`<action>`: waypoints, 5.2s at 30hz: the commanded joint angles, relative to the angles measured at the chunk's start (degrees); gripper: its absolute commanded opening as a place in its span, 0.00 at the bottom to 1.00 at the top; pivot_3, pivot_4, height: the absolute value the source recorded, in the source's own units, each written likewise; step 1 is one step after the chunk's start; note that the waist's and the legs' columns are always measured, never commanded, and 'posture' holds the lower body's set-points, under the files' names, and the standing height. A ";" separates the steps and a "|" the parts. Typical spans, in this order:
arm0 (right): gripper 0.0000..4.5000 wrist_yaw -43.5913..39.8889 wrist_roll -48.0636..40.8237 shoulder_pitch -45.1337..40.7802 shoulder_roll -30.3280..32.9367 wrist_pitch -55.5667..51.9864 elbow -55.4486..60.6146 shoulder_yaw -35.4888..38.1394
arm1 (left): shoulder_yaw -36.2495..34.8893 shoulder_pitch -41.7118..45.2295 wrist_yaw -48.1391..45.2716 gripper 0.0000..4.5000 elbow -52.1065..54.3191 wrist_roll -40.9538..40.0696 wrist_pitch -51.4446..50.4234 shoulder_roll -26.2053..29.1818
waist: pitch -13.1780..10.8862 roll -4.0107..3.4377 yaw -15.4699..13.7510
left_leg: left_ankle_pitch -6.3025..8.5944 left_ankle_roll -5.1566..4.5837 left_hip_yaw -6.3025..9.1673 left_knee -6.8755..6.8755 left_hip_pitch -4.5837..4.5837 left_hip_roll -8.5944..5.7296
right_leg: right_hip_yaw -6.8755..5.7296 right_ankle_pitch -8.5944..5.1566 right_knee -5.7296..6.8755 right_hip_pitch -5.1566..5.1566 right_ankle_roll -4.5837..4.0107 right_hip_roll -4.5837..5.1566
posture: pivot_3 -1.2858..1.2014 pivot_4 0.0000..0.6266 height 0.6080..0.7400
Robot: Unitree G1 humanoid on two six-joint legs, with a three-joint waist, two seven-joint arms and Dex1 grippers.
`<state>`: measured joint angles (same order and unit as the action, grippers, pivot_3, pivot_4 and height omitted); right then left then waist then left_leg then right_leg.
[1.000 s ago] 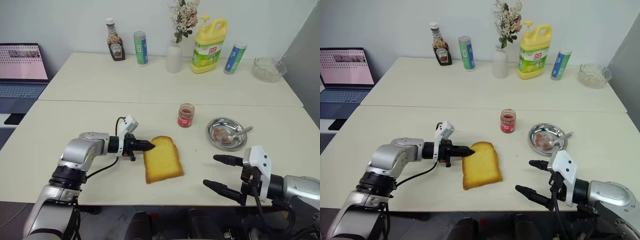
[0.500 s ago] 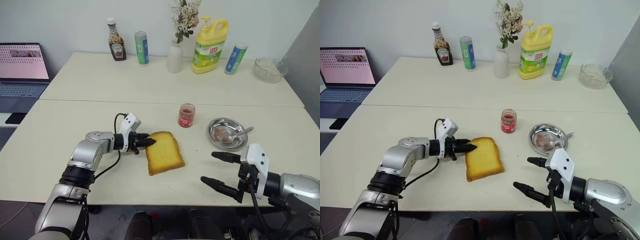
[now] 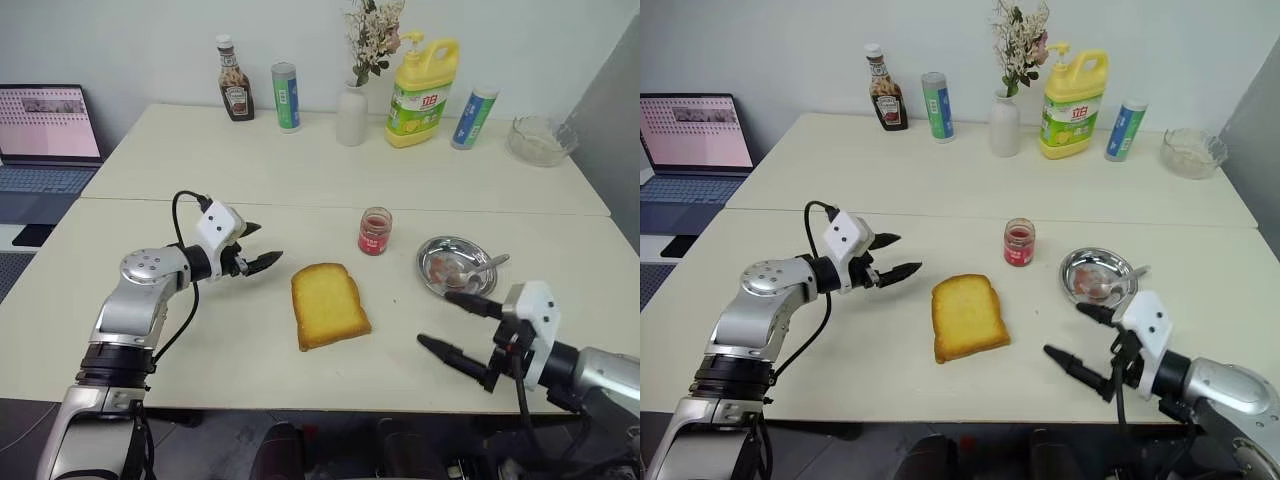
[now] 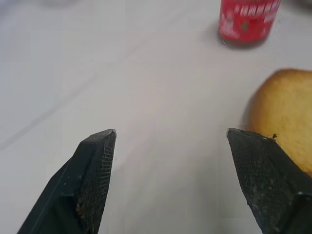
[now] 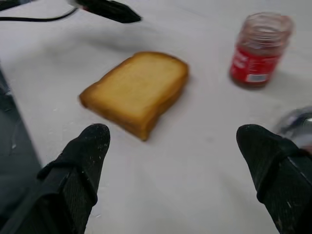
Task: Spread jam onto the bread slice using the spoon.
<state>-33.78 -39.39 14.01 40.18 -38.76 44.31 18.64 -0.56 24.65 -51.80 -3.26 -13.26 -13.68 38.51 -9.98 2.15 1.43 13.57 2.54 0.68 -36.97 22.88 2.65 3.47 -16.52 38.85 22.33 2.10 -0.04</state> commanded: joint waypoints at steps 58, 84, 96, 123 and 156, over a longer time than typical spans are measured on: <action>0.01 -1.80 -4.42 -41.33 -11.44 1.41 -71.61 12.38 | 10.99 1.13 -11.70 1.00 22.93 -7.78 -6.82 -0.41 | -0.18 -0.40 1.12 | 0.02 -0.03 -0.47 0.04 -0.22 0.04 | 0.47 0.05 0.08 0.02 -0.08 -0.16 | 0.52 0.24 1.00; 0.01 10.44 4.86 -58.11 -16.58 5.38 -37.64 -12.13 | -3.40 -9.18 0.61 1.00 25.21 -10.69 -15.13 4.40 | -0.42 -0.75 1.55 | 0.02 -0.03 -0.65 0.14 0.34 0.13 | 0.62 0.11 0.16 0.86 -0.12 -0.23 | 0.52 0.24 1.00; 0.01 3.04 19.34 -60.66 -20.78 23.41 -52.94 -19.77 | -1.12 -10.77 3.57 1.00 28.72 -10.90 -15.32 2.14 | -0.42 -0.75 0.44 | 0.01 -0.02 -0.60 0.05 0.93 0.07 | 0.49 0.17 0.20 1.36 -0.11 -0.07 | 0.52 0.24 1.00; 0.01 -2.97 37.24 -56.92 -21.54 49.06 -66.37 -27.21 | 2.30 -8.76 3.39 1.00 26.83 -9.20 -13.21 0.20 | -0.42 -0.75 0.44 | 0.00 -0.01 -0.59 -0.01 0.91 0.07 | 0.48 0.19 0.26 1.33 -0.12 -0.07 | 0.52 0.24 1.00; 0.01 8.52 17.20 -56.71 -31.49 12.76 -56.13 -11.26 | 2.42 -7.76 4.06 1.00 26.25 -8.25 -12.97 -0.38 | -0.40 -0.76 0.46 | 0.00 -0.01 -0.54 -0.04 0.83 0.07 | 0.44 0.20 0.38 1.27 -0.13 -0.08 | 0.52 0.24 1.00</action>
<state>-25.74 -20.57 -41.81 8.82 -25.68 -14.75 6.12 2.08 15.88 -48.05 22.11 -21.51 -27.20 38.42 -10.38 1.39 1.89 13.57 2.53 0.14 -37.01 23.71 2.72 3.91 -16.32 39.24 23.60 1.97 -0.12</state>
